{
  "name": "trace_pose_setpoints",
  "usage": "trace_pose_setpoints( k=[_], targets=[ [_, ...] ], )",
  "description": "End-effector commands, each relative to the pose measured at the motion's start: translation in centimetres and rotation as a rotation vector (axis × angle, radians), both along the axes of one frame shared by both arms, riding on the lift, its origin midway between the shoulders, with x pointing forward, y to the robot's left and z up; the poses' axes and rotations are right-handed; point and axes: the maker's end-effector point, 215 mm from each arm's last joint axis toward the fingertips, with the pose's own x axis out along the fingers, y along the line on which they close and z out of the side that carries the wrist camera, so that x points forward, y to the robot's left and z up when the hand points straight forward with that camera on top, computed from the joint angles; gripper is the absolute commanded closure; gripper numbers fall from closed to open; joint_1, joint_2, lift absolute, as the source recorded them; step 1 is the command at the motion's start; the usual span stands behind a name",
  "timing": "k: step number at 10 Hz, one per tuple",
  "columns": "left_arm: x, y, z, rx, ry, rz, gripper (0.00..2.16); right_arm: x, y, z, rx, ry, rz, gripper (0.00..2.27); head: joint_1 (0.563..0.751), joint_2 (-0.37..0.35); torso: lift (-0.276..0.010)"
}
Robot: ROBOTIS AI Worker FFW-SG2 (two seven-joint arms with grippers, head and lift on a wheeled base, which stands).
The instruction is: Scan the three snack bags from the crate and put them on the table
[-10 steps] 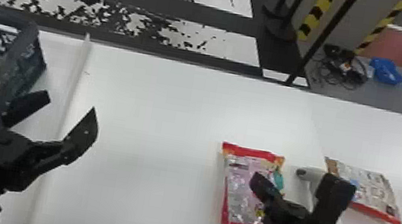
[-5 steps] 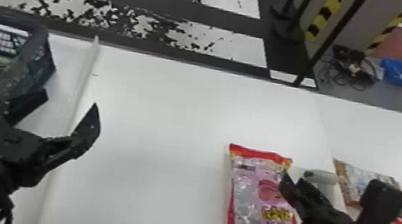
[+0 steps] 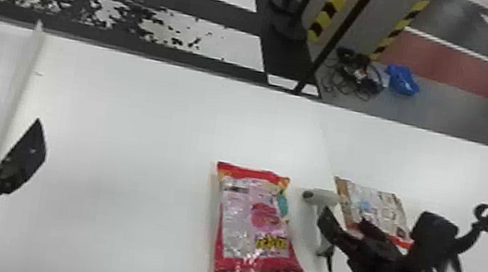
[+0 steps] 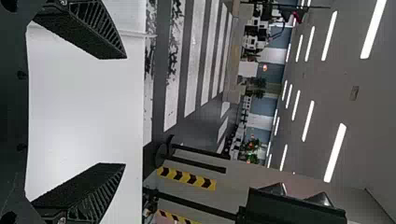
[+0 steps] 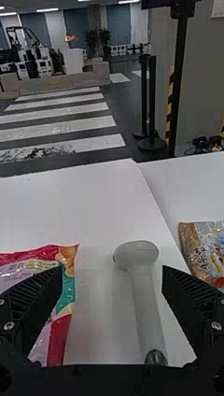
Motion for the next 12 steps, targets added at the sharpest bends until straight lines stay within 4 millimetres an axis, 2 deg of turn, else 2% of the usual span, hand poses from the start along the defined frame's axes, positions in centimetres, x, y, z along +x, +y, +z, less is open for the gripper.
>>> trace_pose_setpoints(
  k=[1, 4, 7, 10, 11, 12],
  targets=[
    [-0.1, -0.2, -0.5, -0.009, 0.007, -0.003, 0.04, -0.1, -1.9, -1.7, -0.02, 0.022, 0.0, 0.05, 0.695, -0.35, -0.094],
    [-0.6, -0.3, -1.6, -0.02, 0.031, -0.005, 0.04, 1.3, -2.9, -4.7, 0.034, 0.043, 0.057, 0.07, 0.695, -0.35, -0.094],
    [-0.7, -0.9, -1.7, -0.031, 0.033, -0.01, 0.05, 2.3, -3.5, -6.4, 0.038, 0.053, 0.093, 0.09, 0.695, -0.35, -0.094],
    [-0.8, -1.1, -1.8, -0.032, 0.038, -0.016, 0.05, 2.7, -3.2, -8.8, 0.059, 0.103, 0.115, 0.22, 0.695, -0.35, -0.094],
    [-1.0, -1.1, -1.9, -0.031, 0.041, -0.017, 0.05, 2.7, -3.0, -9.4, 0.055, 0.12, 0.124, 0.56, 0.695, -0.35, -0.094],
    [-1.1, -1.3, -2.1, -0.028, 0.044, -0.024, 0.05, 2.6, -2.9, -9.7, 0.059, 0.133, 0.124, 1.74, 0.695, -0.35, -0.094]
  ],
)
